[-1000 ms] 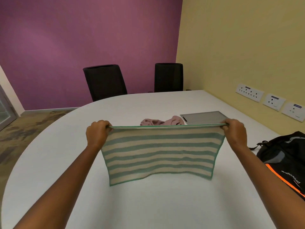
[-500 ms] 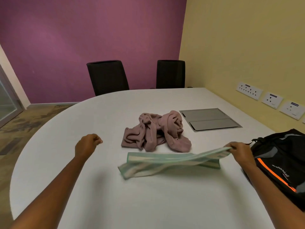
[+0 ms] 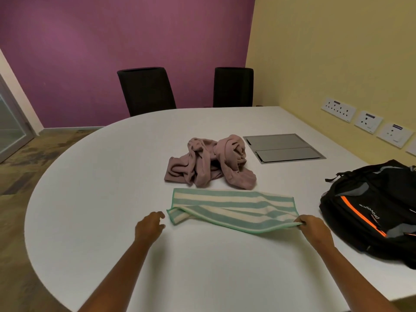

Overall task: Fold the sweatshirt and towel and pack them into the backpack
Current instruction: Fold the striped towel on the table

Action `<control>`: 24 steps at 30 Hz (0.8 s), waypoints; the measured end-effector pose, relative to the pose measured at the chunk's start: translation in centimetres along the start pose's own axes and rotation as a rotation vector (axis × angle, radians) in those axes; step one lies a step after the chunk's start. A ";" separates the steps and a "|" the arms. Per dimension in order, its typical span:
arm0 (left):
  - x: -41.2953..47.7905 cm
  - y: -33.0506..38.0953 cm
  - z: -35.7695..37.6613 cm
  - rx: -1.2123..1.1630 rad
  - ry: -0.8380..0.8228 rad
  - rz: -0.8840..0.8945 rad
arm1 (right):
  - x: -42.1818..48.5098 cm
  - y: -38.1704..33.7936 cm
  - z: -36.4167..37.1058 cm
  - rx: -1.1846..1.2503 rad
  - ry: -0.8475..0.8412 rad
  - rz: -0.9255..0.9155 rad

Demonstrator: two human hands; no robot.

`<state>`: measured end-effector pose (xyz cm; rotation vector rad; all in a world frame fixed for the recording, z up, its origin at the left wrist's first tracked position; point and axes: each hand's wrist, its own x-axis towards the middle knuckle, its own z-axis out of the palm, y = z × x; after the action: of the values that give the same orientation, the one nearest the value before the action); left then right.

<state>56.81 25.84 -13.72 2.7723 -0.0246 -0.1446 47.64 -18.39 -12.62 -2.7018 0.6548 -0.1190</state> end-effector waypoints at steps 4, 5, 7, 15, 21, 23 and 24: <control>0.2 1.1 1.1 0.095 -0.007 0.023 | 0.2 0.1 0.9 0.049 0.036 0.050; 0.4 1.4 1.2 0.106 -0.005 0.023 | 0.3 0.0 1.1 0.063 0.047 0.059; 0.9 1.7 1.3 0.091 -0.001 0.014 | 0.5 -0.3 1.3 0.091 0.072 0.070; 4.2 2.2 2.6 0.018 -0.118 -0.019 | 1.9 -1.5 2.5 0.174 0.188 0.085; 6.6 2.4 3.7 -0.035 -0.206 -0.023 | 3.2 -1.5 3.5 0.196 0.225 0.091; 7.2 2.4 3.9 -0.021 -0.216 -0.032 | 3.4 -1.5 3.7 0.221 0.242 0.085; 7.5 2.5 4.0 -0.017 -0.221 -0.039 | 3.5 -1.5 3.8 0.237 0.246 0.078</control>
<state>63.85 21.83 -17.26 2.7269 -0.0254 -0.4585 51.99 -17.57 -15.60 -2.4510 0.7628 -0.4842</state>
